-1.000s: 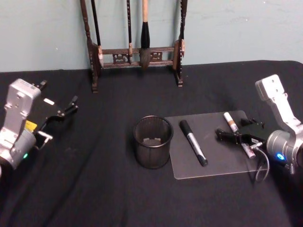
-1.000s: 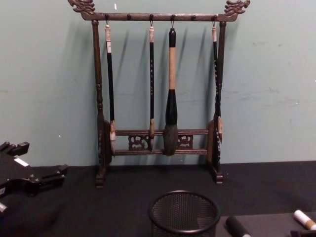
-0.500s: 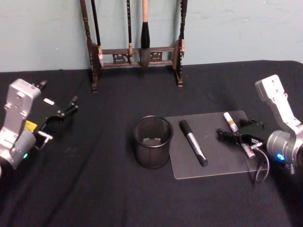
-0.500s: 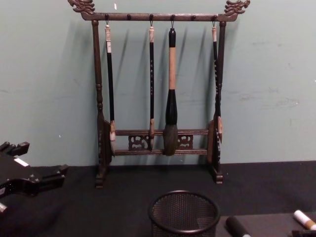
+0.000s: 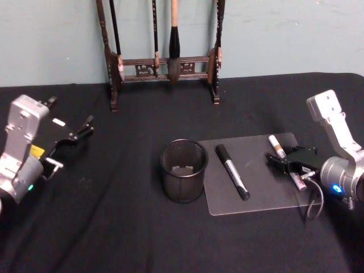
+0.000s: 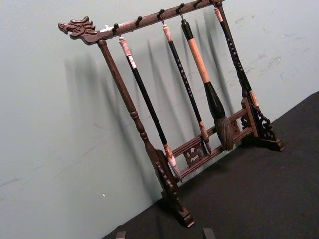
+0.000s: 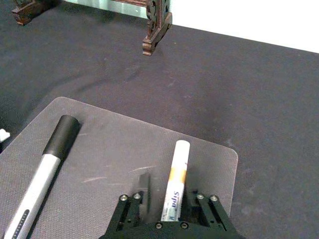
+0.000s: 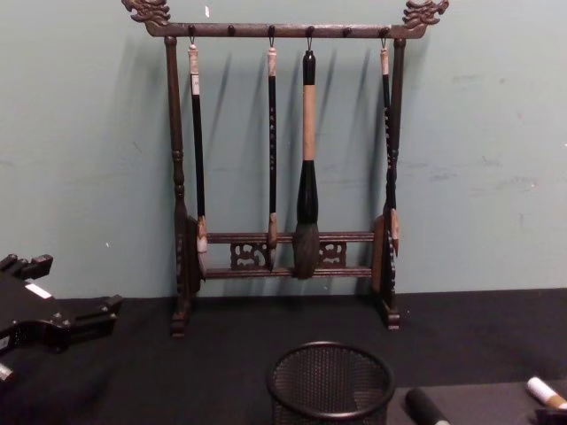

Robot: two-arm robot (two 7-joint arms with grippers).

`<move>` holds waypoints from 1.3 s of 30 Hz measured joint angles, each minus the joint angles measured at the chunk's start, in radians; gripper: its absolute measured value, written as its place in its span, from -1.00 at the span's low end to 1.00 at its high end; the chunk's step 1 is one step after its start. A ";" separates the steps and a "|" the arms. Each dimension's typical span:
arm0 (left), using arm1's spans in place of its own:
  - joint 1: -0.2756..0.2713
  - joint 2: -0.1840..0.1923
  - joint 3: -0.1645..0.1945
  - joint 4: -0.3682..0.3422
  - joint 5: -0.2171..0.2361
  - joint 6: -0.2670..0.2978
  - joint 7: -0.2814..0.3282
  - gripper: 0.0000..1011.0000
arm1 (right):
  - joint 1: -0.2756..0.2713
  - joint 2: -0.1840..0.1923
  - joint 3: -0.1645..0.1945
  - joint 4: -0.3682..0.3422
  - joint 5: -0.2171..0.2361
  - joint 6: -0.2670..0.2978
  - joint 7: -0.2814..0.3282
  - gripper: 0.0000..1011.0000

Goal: Pick up the water-based marker from the table and place it into the pen holder.

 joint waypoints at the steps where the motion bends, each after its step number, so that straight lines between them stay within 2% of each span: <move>1: 0.000 0.000 0.000 0.000 0.000 0.000 0.000 0.98 | 0.000 0.000 0.000 0.000 0.000 0.000 0.000 -0.07; 6: 0.000 0.000 0.000 0.000 0.000 0.000 0.000 0.98 | 0.000 0.000 0.000 0.000 0.001 0.000 0.000 -0.36; 7: 0.000 0.000 0.000 0.000 0.000 0.000 0.000 0.98 | 0.000 0.000 0.000 0.000 0.001 0.000 0.000 -0.49; 10: 0.000 0.000 0.000 0.000 0.000 0.000 0.000 0.98 | 0.000 0.000 0.000 0.000 0.001 0.000 0.000 -0.64; 17: 0.000 0.000 0.000 0.000 0.000 0.000 0.000 0.98 | 0.000 0.000 0.000 0.000 0.001 0.000 0.000 -0.65; 26: 0.000 0.000 0.000 0.000 0.000 0.000 0.000 0.98 | -0.028 0.005 0.012 -0.046 0.002 -0.073 0.009 -0.65; 29: 0.000 0.000 0.000 0.000 0.000 0.000 0.000 0.98 | -0.039 0.009 0.021 -0.069 0.013 -0.106 0.019 -0.65; 33: 0.000 0.000 0.000 0.000 0.000 0.000 0.000 0.98 | -0.056 0.016 0.033 -0.096 0.030 -0.194 0.041 -0.65; 34: 0.000 0.000 0.000 0.000 0.000 0.000 0.000 0.98 | -0.062 0.018 0.036 -0.103 0.037 -0.242 0.052 -0.65; 36: 0.000 0.000 0.000 0.000 0.000 0.000 0.000 0.98 | -0.068 0.019 0.038 -0.108 0.044 -0.291 0.063 -0.65; 37: 0.000 0.000 0.000 0.000 0.000 0.000 0.000 0.98 | -0.073 0.018 0.041 -0.110 0.052 -0.342 0.074 -0.65; 39: 0.000 0.000 0.000 0.000 0.000 0.000 0.000 0.98 | -0.077 0.015 0.044 -0.111 0.059 -0.387 0.082 -0.65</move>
